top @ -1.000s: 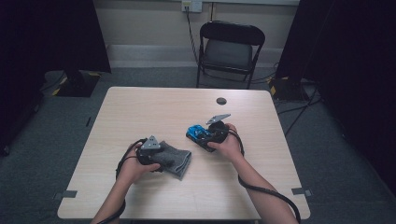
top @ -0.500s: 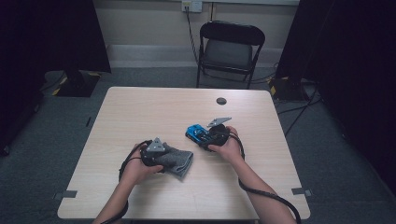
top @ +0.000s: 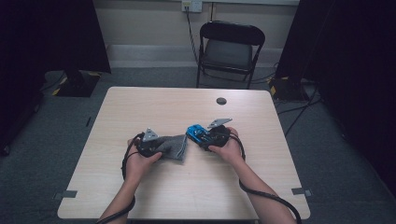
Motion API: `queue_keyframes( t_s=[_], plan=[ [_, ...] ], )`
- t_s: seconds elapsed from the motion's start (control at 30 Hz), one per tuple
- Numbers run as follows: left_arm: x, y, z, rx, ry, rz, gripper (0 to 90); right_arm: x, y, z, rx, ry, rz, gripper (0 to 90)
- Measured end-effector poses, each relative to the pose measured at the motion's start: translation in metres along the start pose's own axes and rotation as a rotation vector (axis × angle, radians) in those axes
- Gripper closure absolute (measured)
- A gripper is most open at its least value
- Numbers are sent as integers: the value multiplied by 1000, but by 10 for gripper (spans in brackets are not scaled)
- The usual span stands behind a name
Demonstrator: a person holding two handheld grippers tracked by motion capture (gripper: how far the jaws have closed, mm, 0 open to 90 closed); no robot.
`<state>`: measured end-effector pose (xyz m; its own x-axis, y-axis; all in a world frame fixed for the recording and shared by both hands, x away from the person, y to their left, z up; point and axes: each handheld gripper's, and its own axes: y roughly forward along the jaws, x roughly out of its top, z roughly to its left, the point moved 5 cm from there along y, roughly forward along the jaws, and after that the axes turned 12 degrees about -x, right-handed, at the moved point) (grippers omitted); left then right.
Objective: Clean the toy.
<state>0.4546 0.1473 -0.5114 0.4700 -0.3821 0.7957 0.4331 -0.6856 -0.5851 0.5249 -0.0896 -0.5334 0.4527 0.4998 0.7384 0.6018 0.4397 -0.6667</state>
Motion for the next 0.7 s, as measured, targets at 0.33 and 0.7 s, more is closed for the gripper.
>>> queue_keyframes(
  t_s=[0.33,0.7],
  plan=[
    [-3,-4,15,-116,-6,26,324,0,0,0,1,2,-5,239],
    [-16,-23,-13,-177,35,71,333,-2,-1,0,-5,13,-13,238]
  ],
)
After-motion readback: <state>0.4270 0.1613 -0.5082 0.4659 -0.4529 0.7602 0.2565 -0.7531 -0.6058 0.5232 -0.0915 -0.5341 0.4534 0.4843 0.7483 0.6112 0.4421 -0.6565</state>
